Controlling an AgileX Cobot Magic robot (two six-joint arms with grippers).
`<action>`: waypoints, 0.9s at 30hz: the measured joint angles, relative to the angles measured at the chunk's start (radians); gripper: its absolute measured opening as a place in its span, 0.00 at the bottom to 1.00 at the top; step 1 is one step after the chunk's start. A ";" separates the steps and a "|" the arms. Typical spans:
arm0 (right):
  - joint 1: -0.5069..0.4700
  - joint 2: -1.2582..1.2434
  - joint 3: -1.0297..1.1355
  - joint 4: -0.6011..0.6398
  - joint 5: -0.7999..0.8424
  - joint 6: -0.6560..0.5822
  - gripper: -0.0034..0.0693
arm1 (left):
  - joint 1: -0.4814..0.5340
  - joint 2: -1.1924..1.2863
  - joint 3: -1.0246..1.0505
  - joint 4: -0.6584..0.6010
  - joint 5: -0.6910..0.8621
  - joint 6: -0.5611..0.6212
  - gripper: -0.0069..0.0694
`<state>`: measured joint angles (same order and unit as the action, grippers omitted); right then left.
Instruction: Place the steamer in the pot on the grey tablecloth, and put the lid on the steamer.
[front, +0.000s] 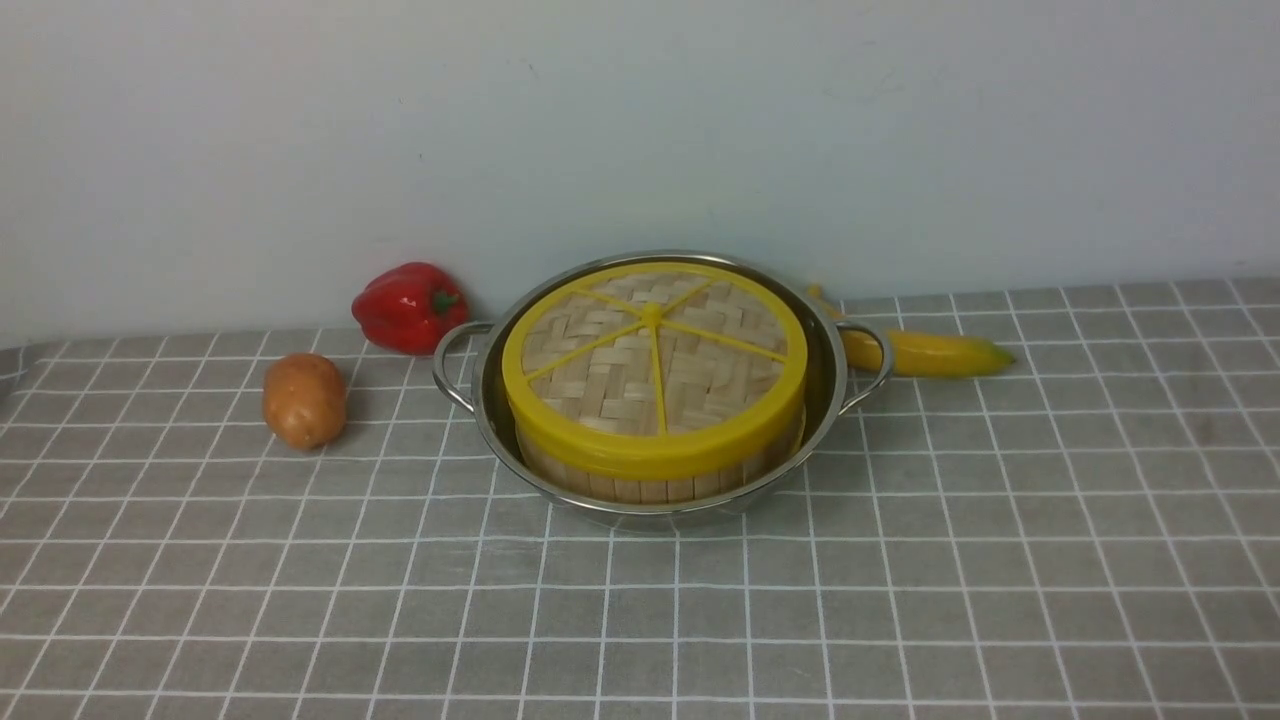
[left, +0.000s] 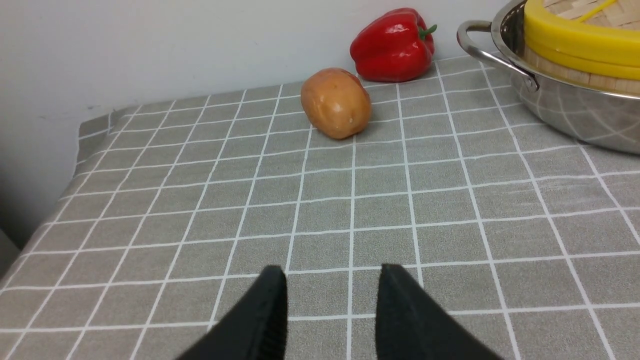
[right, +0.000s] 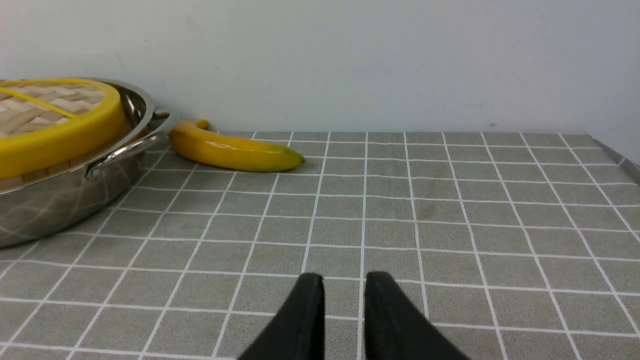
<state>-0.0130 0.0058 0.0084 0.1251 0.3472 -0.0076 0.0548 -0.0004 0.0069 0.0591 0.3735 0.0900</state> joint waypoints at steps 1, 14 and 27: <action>0.000 0.000 0.000 0.000 0.000 0.000 0.26 | 0.000 0.000 0.000 0.000 0.000 0.000 0.41; 0.000 0.000 0.000 0.000 0.000 0.000 0.31 | 0.000 0.000 0.000 0.000 0.000 0.000 0.41; 0.000 0.000 0.000 0.000 0.000 0.000 0.37 | 0.000 0.000 0.000 0.000 0.000 0.000 0.41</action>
<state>-0.0130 0.0058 0.0084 0.1254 0.3472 -0.0076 0.0548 -0.0004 0.0069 0.0591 0.3735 0.0900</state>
